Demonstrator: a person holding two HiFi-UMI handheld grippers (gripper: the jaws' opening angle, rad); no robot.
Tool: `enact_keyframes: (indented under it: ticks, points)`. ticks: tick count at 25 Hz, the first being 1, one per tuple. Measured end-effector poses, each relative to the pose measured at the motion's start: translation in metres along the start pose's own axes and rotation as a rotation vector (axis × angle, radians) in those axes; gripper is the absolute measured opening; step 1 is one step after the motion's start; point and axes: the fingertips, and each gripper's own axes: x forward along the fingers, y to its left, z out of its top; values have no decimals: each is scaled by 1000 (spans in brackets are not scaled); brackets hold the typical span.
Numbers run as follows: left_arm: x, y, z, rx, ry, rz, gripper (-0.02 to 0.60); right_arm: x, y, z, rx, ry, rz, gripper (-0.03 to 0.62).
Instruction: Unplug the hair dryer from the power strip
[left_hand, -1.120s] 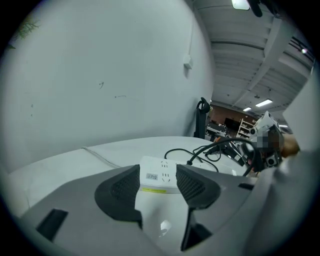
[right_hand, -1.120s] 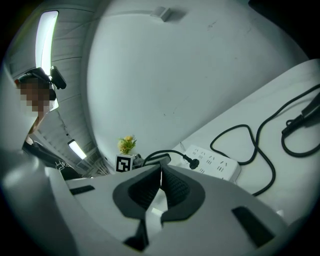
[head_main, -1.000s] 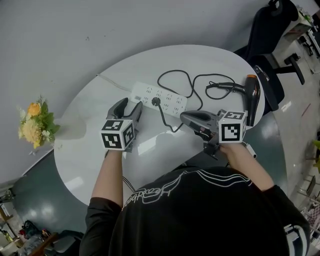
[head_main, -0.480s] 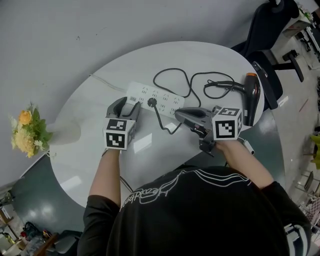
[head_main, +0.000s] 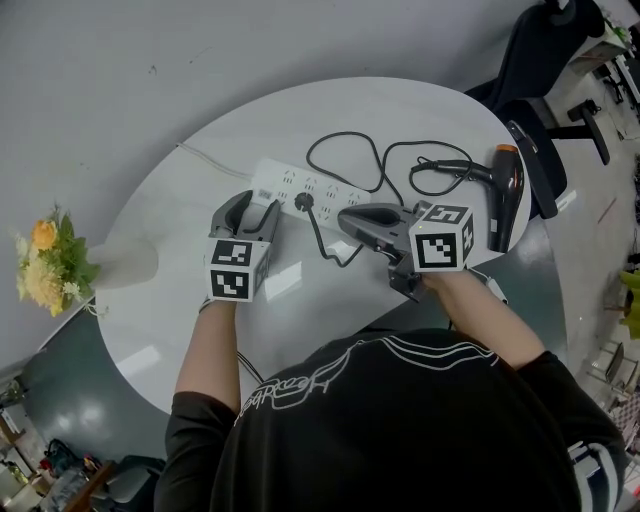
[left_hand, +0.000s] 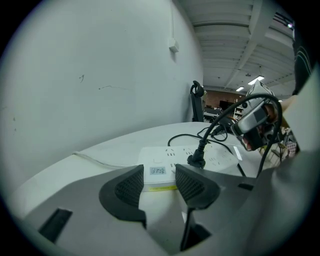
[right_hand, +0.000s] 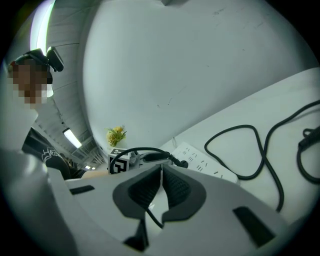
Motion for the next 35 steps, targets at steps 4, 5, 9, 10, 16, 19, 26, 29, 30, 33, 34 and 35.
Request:
enact_keyframes:
  ticks: [4, 5, 9, 10, 16, 19, 26, 29, 30, 33, 34, 35]
  points:
    - [0, 0, 0, 3, 2, -3, 198, 12, -1, 2, -71, 33, -6, -2]
    - [0, 0, 0, 2, 6, -4, 198, 15, -2, 3, -96, 42, -13, -2]
    - [1, 0, 0, -1, 3, -3, 198, 31, -10, 4, -280, 102, -82, 0]
    - [1, 0, 0, -1, 4, -4, 198, 35, -13, 3, -337, 124, -108, 0]
    - [1, 0, 1, -4, 11, -3, 197, 55, -23, -1, -536, 198, -191, 3]
    - [1, 0, 1, -6, 11, -1, 196, 63, -24, -3, -595, 219, -199, 60]
    - [2, 1, 1, -5, 2, 1, 196, 75, -28, 5, -640, 220, -227, 64]
    - [2, 1, 0, -4, 3, 2, 196, 80, -27, 5, -659, 229, -229, 64]
    - [2, 1, 0, -4, 5, 2, 196, 81, -27, 5, -664, 234, -228, 63]
    - [2, 1, 0, -4, 12, 2, 196, 82, -26, 2, -699, 260, -233, 43]
    - [2, 1, 0, -4, 13, 1, 196, 82, -25, 2, -722, 271, -236, 37]
    - [2, 1, 1, -2, 14, -1, 197, 82, -26, 1, -741, 281, -240, 35]
